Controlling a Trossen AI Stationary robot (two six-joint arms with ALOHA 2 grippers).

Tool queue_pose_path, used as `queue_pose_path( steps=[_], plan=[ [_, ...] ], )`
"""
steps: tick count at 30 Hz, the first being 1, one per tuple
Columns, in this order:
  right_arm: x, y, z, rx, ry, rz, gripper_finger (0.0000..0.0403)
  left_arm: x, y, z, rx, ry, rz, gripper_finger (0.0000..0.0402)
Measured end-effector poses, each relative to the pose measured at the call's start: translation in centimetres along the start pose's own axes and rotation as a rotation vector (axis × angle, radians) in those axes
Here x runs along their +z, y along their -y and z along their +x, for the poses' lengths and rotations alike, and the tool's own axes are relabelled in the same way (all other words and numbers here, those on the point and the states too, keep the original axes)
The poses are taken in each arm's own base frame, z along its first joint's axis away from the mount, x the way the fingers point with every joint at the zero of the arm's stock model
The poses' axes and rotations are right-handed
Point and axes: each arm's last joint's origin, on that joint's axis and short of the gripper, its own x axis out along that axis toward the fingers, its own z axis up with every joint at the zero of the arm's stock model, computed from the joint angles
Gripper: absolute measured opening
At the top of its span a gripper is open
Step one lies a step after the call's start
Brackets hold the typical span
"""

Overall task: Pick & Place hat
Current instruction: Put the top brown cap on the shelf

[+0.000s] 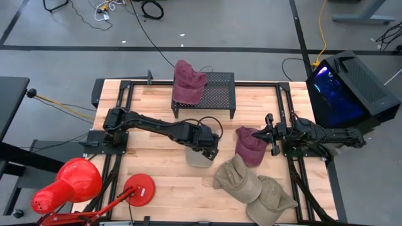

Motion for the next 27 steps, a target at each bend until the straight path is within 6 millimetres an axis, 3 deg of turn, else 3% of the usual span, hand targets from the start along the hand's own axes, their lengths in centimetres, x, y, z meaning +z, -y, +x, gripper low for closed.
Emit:
queue_pose_path(
  steps=[16,27],
  plan=[
    [0.0,0.0,0.0,0.000,0.000,0.000,0.0027,-0.1,0.4,-0.6,-0.007,0.002,0.115,0.0248],
    [0.0,0.0,0.0,0.000,0.000,0.000,0.0027,-1.5,0.5,-0.9,0.033,-0.034,0.154,0.0248]
  ],
)
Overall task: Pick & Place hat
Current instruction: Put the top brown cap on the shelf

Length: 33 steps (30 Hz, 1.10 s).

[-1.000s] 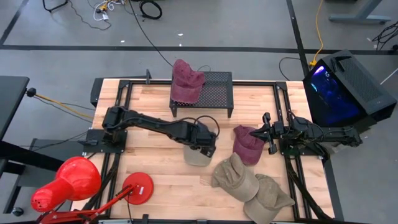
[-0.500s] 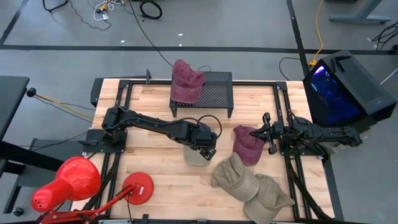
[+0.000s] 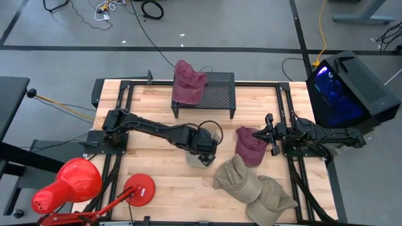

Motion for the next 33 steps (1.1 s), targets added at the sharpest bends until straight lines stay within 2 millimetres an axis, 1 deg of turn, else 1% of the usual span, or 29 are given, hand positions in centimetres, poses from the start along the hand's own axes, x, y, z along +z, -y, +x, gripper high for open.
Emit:
queue_pose_path(
  steps=[7,8,9,12,14,17,29,33],
  plan=[
    [0.0,0.0,0.0,0.000,0.000,0.000,0.0027,-1.0,0.6,-0.2,0.000,-0.008,0.128,0.0247],
    [0.0,0.0,0.0,0.000,0.000,0.000,0.0027,-1.1,0.6,-0.2,0.006,-0.011,0.115,0.0248],
    [0.0,0.0,0.0,0.000,0.000,0.000,0.0027,-1.2,0.5,-0.2,0.021,-0.018,0.059,0.0247],
    [0.0,0.0,0.0,0.000,0.000,0.000,0.0027,-1.4,-0.6,-0.3,0.108,-0.066,-0.165,0.0247],
    [0.0,0.0,0.0,0.000,0.000,0.000,0.0027,-1.4,-1.3,-0.3,0.167,-0.084,-0.227,0.0247],
    [0.0,0.0,0.0,0.000,0.000,0.000,0.0027,-1.3,-2.0,-0.4,0.234,-0.083,-0.251,0.0247],
    [0.0,0.0,0.0,0.000,0.000,0.000,0.0027,1.0,-3.8,0.2,0.262,-0.047,-0.315,0.0247],
    [0.0,0.0,0.0,0.000,0.000,0.000,0.0027,1.5,-4.0,-0.2,0.248,-0.011,-0.329,0.0247]
  ],
)
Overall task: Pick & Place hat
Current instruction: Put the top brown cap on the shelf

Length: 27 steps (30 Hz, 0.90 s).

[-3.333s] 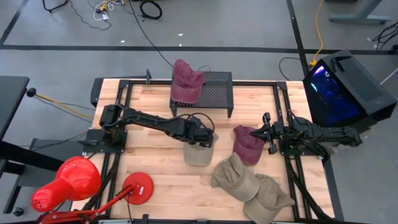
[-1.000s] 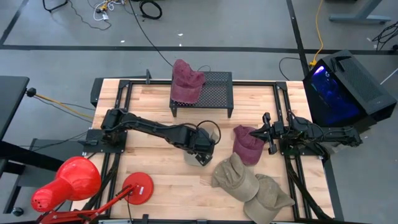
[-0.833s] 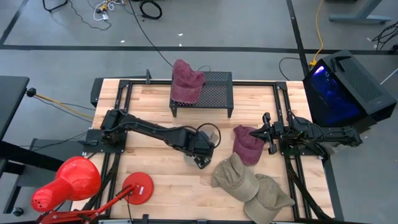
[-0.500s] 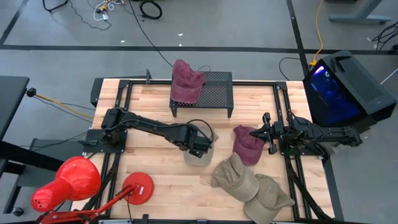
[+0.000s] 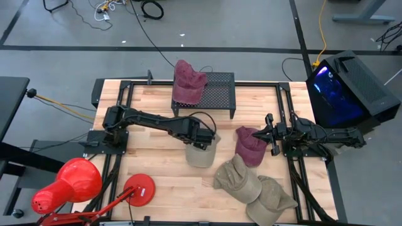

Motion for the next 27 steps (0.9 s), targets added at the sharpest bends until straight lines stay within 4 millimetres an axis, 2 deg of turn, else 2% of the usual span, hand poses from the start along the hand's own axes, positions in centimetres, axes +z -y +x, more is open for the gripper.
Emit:
queue_pose_path(
  steps=[7,14,19,27],
  plan=[
    [0.0,0.0,0.0,0.000,0.000,0.000,0.0027,0.6,-0.1,-0.6,-0.033,0.040,-0.022,0.0247],
    [0.0,0.0,0.0,0.000,-0.001,0.000,0.0027,0.0,-0.7,1.0,-0.111,0.030,-0.094,0.0247],
    [0.0,0.0,0.0,0.000,0.000,0.000,0.0027,-0.3,-1.8,1.3,-0.102,0.040,-0.143,0.0247],
    [0.0,0.0,0.0,0.000,0.000,0.000,0.0027,-0.5,-3.0,3.1,-0.076,0.018,-0.190,0.0247]
  ],
)
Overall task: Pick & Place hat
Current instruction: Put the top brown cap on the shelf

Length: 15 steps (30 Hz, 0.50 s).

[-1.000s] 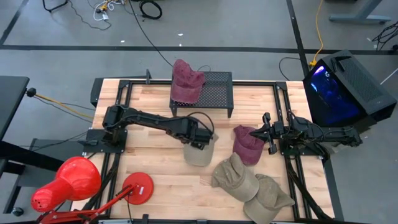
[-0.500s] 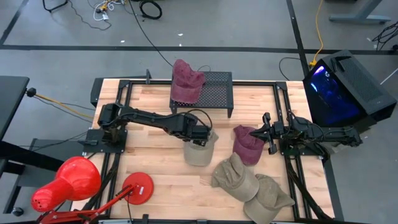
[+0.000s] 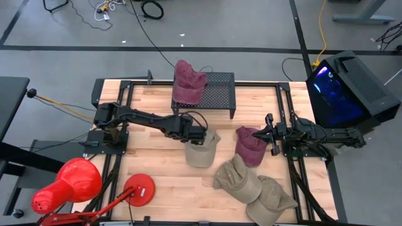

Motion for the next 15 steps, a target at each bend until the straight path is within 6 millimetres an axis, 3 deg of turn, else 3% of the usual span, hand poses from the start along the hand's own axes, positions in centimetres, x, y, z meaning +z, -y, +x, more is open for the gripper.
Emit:
queue_pose_path(
  steps=[15],
  plan=[
    [0.0,0.0,0.0,0.000,0.000,0.000,0.0027,1.4,0.3,2.1,-0.042,-0.018,-0.001,0.0247]
  ],
)
